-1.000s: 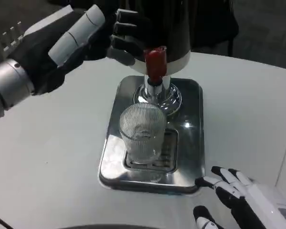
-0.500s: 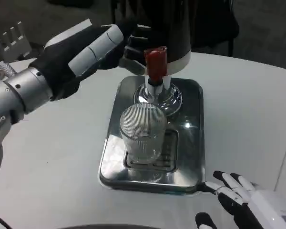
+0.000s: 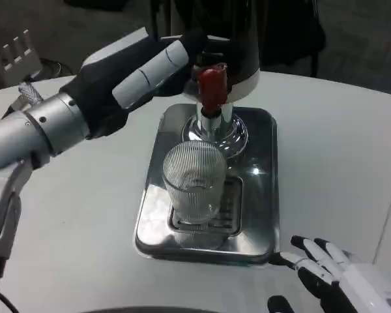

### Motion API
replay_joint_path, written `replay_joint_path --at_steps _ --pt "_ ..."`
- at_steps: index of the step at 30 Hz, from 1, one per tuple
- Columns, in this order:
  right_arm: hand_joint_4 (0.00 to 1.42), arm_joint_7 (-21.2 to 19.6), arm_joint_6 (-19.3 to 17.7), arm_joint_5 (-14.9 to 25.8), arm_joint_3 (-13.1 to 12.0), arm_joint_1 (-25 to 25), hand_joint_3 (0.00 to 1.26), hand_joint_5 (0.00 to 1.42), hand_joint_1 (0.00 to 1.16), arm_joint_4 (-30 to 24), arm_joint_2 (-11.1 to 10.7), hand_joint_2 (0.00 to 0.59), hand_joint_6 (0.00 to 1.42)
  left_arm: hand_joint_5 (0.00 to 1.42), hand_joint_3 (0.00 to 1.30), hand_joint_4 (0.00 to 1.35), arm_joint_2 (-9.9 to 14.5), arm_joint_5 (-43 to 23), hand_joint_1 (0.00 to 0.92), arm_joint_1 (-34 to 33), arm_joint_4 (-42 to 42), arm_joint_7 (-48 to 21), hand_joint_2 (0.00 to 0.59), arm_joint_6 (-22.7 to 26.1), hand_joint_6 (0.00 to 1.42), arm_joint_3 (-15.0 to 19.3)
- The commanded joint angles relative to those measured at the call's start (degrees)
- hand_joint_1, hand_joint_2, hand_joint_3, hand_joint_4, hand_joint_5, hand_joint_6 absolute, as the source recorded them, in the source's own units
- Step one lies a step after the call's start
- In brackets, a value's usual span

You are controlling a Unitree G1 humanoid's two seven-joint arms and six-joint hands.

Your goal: Grasp the cup under the faucet to collect the drink, then remove the cup.

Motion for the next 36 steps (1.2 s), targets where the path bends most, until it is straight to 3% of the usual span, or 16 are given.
replay_joint_path --at_steps 1,8,16,28,36 --pt "0.04 -0.20 -0.81 0.76 -0.49 0.81 0.20 0.00 0.02 -0.88 2.69 0.488 0.00 0.29 0.28 0.21 -1.24 0.44 0.000 0.51 3.84 -2.39 0.092 -2.90 0.35 -1.24" --pt "0.04 0.12 -0.71 0.40 -0.09 0.73 0.20 0.00 0.02 -0.88 2.97 0.484 0.00 0.29 0.27 0.20 -1.25 2.38 0.000 0.74 7.05 -3.12 0.093 -7.56 0.32 -2.70" --pt "0.04 1.00 0.43 -0.20 0.66 -0.18 0.20 0.00 0.02 -0.88 3.10 0.484 0.00 0.22 0.21 0.12 0.53 7.45 0.000 1.95 8.67 -3.35 0.089 -16.12 0.24 -6.78" --pt "0.04 3.44 5.97 -1.04 2.76 -3.44 0.19 0.00 0.01 -0.88 2.97 0.476 0.00 0.18 0.18 0.09 3.04 14.35 0.000 1.63 13.12 -2.49 0.077 -25.66 0.22 -10.92" --pt "0.04 3.90 11.50 2.32 4.18 -6.46 0.19 0.00 0.01 -0.88 3.40 0.472 0.00 0.18 0.18 0.09 4.05 16.51 0.000 0.85 14.64 -1.80 0.076 -28.73 0.22 -12.47"
